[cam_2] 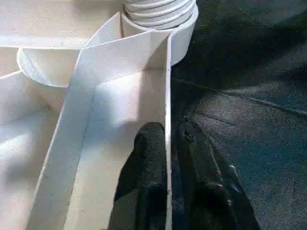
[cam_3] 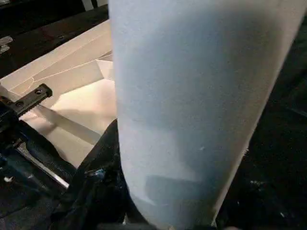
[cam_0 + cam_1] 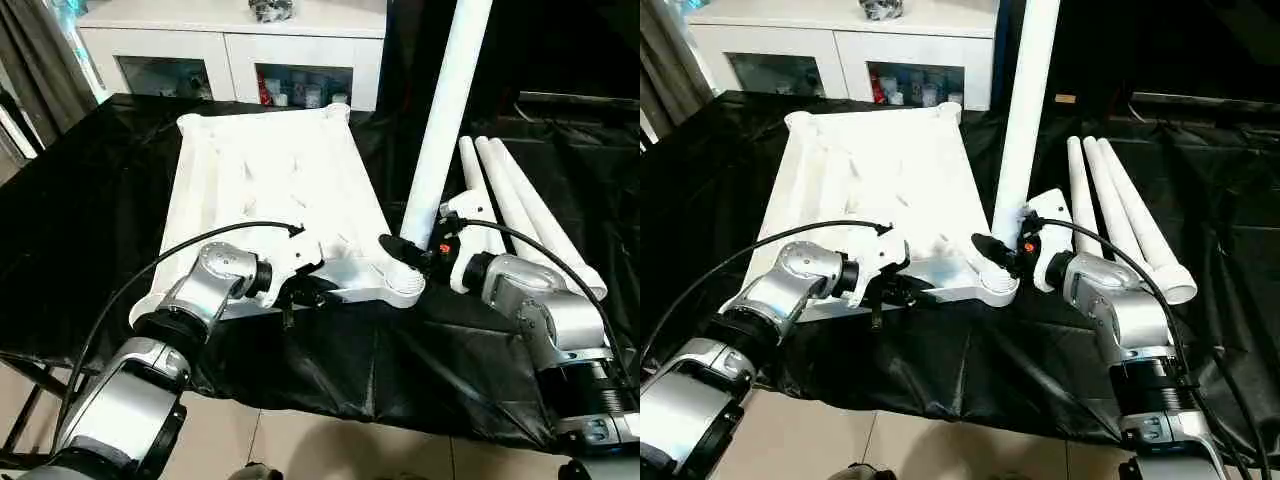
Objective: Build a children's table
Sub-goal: Insert table leg to table base
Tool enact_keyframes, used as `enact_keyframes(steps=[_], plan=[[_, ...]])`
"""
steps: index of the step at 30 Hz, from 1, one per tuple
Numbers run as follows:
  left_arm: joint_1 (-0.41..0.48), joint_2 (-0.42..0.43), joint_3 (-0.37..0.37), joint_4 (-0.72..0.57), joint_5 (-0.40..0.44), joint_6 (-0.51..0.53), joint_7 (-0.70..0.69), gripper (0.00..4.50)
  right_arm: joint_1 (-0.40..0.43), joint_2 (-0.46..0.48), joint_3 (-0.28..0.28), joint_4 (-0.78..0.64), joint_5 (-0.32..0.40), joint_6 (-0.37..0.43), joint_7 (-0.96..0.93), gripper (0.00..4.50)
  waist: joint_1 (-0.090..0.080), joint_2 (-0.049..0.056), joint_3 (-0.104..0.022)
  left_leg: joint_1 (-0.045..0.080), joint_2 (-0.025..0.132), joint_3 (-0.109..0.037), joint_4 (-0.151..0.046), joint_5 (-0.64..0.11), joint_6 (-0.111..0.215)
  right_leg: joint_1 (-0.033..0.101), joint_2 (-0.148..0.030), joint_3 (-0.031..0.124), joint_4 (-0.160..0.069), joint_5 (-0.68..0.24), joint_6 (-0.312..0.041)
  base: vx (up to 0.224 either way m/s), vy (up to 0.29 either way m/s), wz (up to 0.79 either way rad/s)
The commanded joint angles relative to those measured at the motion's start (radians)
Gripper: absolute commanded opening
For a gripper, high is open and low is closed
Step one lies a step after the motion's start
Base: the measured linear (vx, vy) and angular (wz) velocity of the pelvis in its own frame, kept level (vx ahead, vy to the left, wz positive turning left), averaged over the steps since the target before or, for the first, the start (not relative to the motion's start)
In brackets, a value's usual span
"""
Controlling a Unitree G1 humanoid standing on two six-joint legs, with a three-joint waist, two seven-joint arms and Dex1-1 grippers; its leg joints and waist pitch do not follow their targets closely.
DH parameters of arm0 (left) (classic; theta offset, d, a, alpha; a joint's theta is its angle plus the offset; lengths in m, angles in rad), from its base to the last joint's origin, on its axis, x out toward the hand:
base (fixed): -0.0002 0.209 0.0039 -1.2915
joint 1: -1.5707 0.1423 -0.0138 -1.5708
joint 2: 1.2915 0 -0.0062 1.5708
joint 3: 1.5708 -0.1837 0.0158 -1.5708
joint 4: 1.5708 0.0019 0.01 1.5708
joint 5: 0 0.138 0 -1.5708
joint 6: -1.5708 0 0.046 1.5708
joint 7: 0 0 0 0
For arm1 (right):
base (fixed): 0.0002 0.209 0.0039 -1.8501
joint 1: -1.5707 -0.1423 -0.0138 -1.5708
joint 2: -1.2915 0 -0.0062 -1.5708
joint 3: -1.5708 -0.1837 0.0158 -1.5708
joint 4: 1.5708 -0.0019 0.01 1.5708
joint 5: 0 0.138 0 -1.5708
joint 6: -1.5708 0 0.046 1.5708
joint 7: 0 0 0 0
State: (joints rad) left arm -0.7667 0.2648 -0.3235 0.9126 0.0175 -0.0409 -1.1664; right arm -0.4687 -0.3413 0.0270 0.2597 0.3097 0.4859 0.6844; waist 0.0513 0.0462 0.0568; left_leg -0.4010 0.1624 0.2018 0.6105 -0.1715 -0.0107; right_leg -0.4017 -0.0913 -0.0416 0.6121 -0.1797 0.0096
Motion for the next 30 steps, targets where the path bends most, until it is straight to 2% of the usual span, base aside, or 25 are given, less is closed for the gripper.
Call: enact_keyframes(steps=[1,4,10,16,23,28,30], plan=[[-0.006,0.003,-0.004,0.015,0.008,0.015,-0.027,0.23,0.001,0.004,-0.001,-0.013,-0.003,-0.023,0.002,1.88,0.0,-0.003,-0.076,0.036,0.063,-0.031,-0.079,-0.27,0.003,0.042,-0.06,0.034,-0.07,-0.155,-0.286,0.0,0.0,0.0],[-0.004,0.003,-0.001,0.014,0.005,0.013,-0.035,0.02,-0.001,0.005,0.002,-0.012,-0.006,-0.026,0.004,1.88,-0.002,-0.003,-0.075,0.035,0.063,-0.031,-0.08,-0.276,0.002,0.042,-0.06,0.034,-0.072,-0.163,-0.284,0.0,0.0,0.0],[0.008,0.005,0.002,0.006,0.003,0.013,-0.056,0.0,-0.012,0.018,0.005,0.02,-0.008,-0.043,0.01,1.88,-0.008,-0.006,-0.076,0.032,0.062,-0.031,-0.08,-0.268,0.009,0.043,-0.061,0.034,-0.071,-0.153,-0.288,0.0,0.0,0.0],[0.013,0.006,0.012,-0.006,-0.009,0.003,-0.075,0.0,-0.009,0.026,-0.011,0.051,0.009,-0.052,0.031,1.88,-0.011,-0.004,-0.075,0.033,0.063,-0.031,-0.08,-0.268,0.014,0.042,-0.06,0.034,-0.072,-0.155,-0.292,0.0,0.0,0.0],[0.016,0.006,0.022,-0.022,-0.019,0.019,-0.087,0.0,0.018,0.037,-0.039,0.082,0.037,-0.076,0.058,1.88,-0.012,-0.004,-0.074,0.033,0.064,-0.03,-0.081,-0.27,0.019,0.042,-0.061,0.034,-0.073,-0.161,-0.296,0.0,0.0,0.0],[0.014,0.004,0.029,-0.023,-0.019,0.02,-0.072,0.0,0.062,0.061,-0.084,0.123,0.075,-0.134,0.076,1.88,-0.012,-0.002,-0.074,0.033,0.064,-0.031,-0.082,-0.287,0.018,0.041,-0.062,0.033,-0.074,-0.17,-0.298,0.0,0.0,0.0],[0.014,0.003,0.033,-0.023,-0.018,0.021,-0.064,0.0,0.081,0.074,-0.103,0.134,0.083,-0.165,0.077,1.88,-0.012,-0.004,-0.074,0.033,0.064,-0.03,-0.082,-0.288,0.02,0.041,-0.062,0.034,-0.076,-0.171,-0.297,0.0,0.0,0.0]])
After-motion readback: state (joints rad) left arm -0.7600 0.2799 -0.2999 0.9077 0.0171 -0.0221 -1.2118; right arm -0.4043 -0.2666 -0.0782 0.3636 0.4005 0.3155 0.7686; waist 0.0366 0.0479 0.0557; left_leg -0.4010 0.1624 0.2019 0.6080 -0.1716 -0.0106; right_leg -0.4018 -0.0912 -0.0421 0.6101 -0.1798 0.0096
